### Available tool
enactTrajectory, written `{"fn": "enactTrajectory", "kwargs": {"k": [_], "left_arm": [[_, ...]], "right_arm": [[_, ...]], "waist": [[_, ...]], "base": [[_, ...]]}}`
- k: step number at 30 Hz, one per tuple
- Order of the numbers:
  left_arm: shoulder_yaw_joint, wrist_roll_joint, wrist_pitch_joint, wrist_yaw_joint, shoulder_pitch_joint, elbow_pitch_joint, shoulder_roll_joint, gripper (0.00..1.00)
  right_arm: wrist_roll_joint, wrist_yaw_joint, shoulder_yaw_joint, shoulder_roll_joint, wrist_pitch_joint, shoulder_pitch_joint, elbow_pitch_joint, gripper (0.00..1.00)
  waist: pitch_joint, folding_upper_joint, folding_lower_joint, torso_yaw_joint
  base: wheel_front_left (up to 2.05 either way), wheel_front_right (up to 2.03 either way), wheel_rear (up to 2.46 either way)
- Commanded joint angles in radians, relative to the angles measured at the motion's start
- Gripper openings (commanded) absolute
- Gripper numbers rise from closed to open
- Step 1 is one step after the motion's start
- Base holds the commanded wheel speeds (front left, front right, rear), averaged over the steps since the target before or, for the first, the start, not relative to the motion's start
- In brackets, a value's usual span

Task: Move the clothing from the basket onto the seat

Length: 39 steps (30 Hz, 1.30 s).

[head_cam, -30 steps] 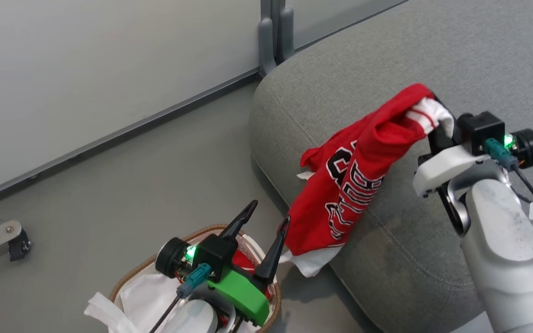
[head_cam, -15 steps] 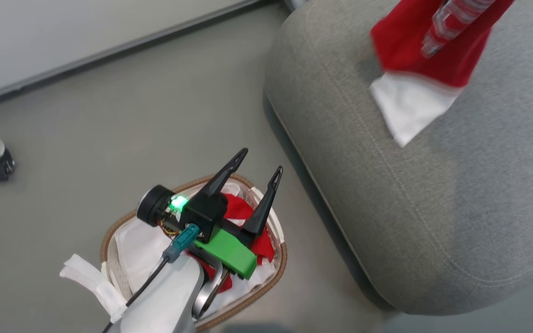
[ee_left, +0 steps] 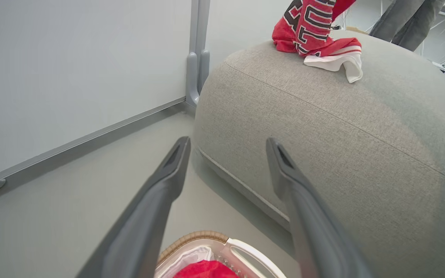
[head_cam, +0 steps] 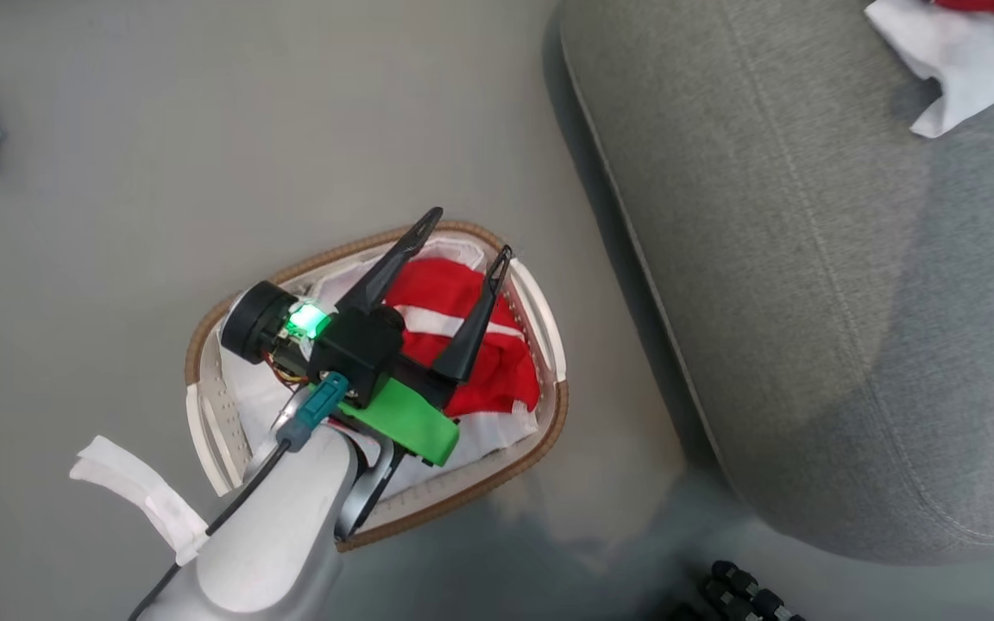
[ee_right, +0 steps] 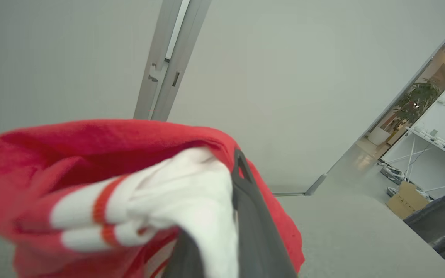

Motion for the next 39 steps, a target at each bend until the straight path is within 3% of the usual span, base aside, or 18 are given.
{"fn": "enactTrajectory", "kwargs": {"k": [1,11,12,13,14,15,24,39], "left_arm": [[0.004,0.009,-0.001,-0.003,-0.021,-0.004,0.008,1.0],[0.016,0.012,-0.001,-0.003,-0.018,0.008,0.008,1.0],[0.016,0.009,-0.001,-0.003,-0.016,0.009,0.007,1.0],[0.017,0.008,-0.001,-0.003,-0.015,0.009,0.006,1.0],[0.018,0.006,-0.001,-0.003,-0.012,0.009,0.006,1.0],[0.019,0.004,-0.001,-0.003,-0.01,0.009,0.005,1.0],[0.077,-0.006,-0.001,-0.003,0.033,0.0,0.0,1.0],[0.23,-0.03,-0.001,-0.003,0.179,0.01,-0.049,1.0]], "right_arm": [[-0.013,-0.001,-0.004,0.01,-0.001,0.028,0.017,0.0],[-0.04,-0.001,-0.017,0.055,-0.002,0.139,0.072,0.0],[-0.042,-0.001,-0.019,0.054,-0.002,0.15,0.064,0.05],[-0.043,-0.001,-0.02,0.053,-0.002,0.16,0.055,0.22],[-0.044,-0.001,-0.024,0.053,-0.002,0.173,0.041,0.49],[-0.043,-0.001,-0.028,0.054,-0.002,0.188,0.032,1.0],[-0.046,-0.001,-0.02,0.067,-0.002,0.341,-0.007,1.0],[-0.044,-0.001,0.031,0.045,-0.002,0.438,-0.046,1.0]], "waist": [[0.081,0.0,-0.0002,0.029],[0.092,0.0,-0.0002,0.012],[0.087,0.0,-0.0002,0.011],[0.083,0.0,-0.0002,0.01],[0.077,0.0,-0.0002,0.009],[0.072,0.0,-0.0002,0.008],[-0.024,0.0,-0.0002,0.011],[-0.303,0.0,-0.0002,0.102]], "base": [[0.0,0.0,0.0],[0.0,0.0,0.0],[0.0,0.0,0.0],[0.0,0.0,0.0],[0.0,0.0,0.0],[0.0,0.0,0.0],[0.0,0.0,0.0],[0.0,0.0,0.0]]}}
